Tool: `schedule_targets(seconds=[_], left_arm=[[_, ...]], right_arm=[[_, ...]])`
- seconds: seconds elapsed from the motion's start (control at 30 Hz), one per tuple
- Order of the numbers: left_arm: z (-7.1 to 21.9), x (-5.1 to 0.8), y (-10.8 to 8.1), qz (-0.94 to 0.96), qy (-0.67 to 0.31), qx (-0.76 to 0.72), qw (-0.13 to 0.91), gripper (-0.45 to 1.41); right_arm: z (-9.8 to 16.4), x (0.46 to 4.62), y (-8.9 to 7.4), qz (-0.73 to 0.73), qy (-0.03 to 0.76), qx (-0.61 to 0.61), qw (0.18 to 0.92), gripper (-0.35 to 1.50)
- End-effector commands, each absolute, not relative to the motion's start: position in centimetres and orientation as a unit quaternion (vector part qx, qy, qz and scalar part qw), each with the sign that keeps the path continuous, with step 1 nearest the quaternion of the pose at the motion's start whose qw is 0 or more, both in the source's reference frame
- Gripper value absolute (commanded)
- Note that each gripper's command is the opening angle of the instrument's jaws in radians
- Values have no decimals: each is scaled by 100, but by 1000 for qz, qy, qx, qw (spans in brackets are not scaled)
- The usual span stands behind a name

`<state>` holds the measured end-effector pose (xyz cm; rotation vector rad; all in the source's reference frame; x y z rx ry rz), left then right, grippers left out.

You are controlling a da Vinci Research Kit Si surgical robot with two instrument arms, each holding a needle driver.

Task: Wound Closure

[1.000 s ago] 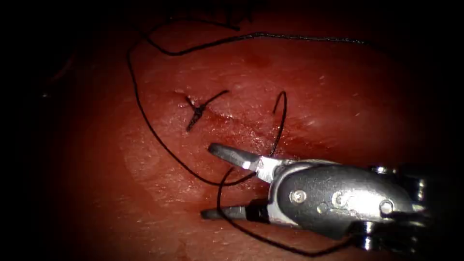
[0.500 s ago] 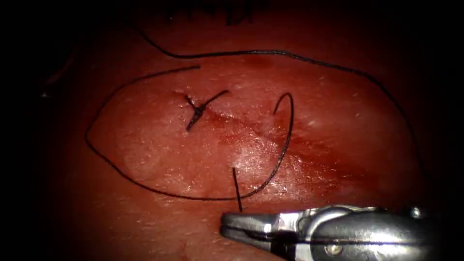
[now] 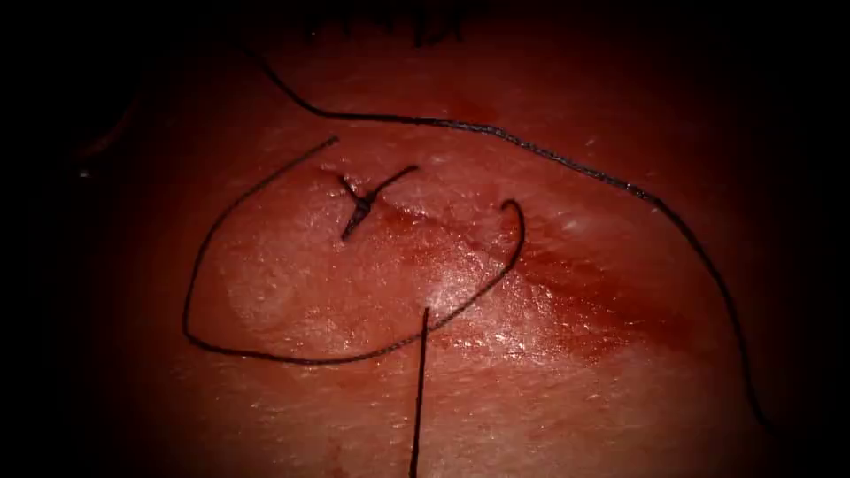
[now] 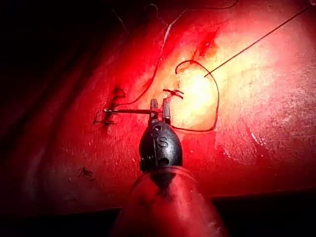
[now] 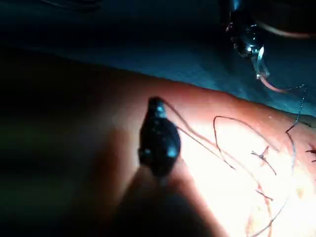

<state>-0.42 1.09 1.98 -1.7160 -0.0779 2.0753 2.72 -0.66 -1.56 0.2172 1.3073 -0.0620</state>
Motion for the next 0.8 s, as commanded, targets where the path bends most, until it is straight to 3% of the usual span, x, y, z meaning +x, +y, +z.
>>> schedule_targets(seconds=[0.03, 0.1, 0.17, 0.2, 0.27, 0.5, 0.8], left_arm=[[204, -47, 108, 751, -29, -621, 222, -45], [204, -47, 108, 751, -29, -621, 222, -45], [204, -47, 108, 751, -29, -621, 222, -45], [204, -47, 108, 751, -29, -621, 222, -45], [204, -48, 108, 751, -29, -621, 222, -45], [203, -51, 107, 751, -29, -622, 221, -45], [203, -52, 106, 751, -29, -622, 222, -45]], right_arm=[[-157, 282, -76, -33, 614, 105, 782, -35], [-158, 285, -74, -34, 620, 105, 777, -28], [-152, 285, -64, -21, 628, 92, 773, 56], [-148, 285, -58, -10, 627, 80, 775, 88], [-136, 281, -44, 6, 614, 61, 787, 118], [-86, 270, -13, 29, 589, 36, 807, 121], [-25, 286, 14, 62, 553, -4, 831, 116]])
